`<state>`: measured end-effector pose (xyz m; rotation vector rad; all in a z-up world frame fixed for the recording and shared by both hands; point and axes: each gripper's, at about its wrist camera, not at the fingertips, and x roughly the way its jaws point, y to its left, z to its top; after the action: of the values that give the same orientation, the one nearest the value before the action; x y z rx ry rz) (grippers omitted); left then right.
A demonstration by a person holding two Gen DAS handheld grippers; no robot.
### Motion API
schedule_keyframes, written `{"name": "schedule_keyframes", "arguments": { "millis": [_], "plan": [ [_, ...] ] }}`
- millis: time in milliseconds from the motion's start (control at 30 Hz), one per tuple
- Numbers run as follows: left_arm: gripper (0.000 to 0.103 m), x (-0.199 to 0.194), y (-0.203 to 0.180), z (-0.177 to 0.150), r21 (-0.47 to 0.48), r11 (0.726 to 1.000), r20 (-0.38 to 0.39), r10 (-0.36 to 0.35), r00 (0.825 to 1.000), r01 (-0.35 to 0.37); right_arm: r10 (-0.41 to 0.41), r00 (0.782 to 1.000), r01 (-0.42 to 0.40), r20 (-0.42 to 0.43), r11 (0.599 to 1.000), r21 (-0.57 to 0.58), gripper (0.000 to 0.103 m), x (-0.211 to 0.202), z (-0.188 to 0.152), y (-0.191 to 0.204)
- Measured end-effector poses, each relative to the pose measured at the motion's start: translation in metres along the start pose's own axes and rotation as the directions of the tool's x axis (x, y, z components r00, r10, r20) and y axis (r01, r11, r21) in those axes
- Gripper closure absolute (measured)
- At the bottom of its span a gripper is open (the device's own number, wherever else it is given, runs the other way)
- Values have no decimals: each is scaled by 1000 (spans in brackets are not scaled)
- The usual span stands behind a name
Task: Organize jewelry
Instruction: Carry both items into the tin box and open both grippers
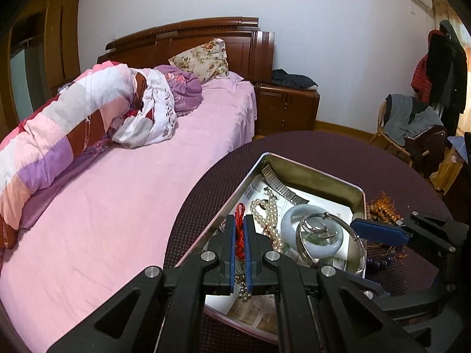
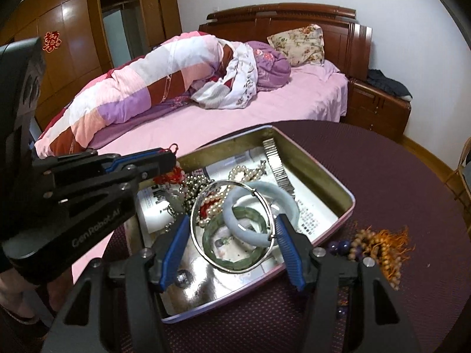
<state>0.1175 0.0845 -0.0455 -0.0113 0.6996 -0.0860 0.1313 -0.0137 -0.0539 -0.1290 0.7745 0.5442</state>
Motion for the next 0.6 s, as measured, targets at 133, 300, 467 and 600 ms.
{"name": "schedule_keyframes", "arguments": {
  "millis": [133,300,467,600],
  "plan": [
    [99,6,1,-5,-13,1000,-31,-13,999,13,18,1000,-17,-20,1000,18,40,6,-2,-1],
    [95,9,3,-10,-47,998,-53,-34,998,31,23,999,-22,-24,999,36,37,10,-3,-3],
    [22,-6,3,-10,-62,998,20,9,1000,-7,15,1000,-16,4,999,33,27,0,-3,-4],
    [21,-14,1,-7,-60,998,50,-6,999,9,-8,1000,6,26,999,51,27,-14,-6,-14]
  ]
}}
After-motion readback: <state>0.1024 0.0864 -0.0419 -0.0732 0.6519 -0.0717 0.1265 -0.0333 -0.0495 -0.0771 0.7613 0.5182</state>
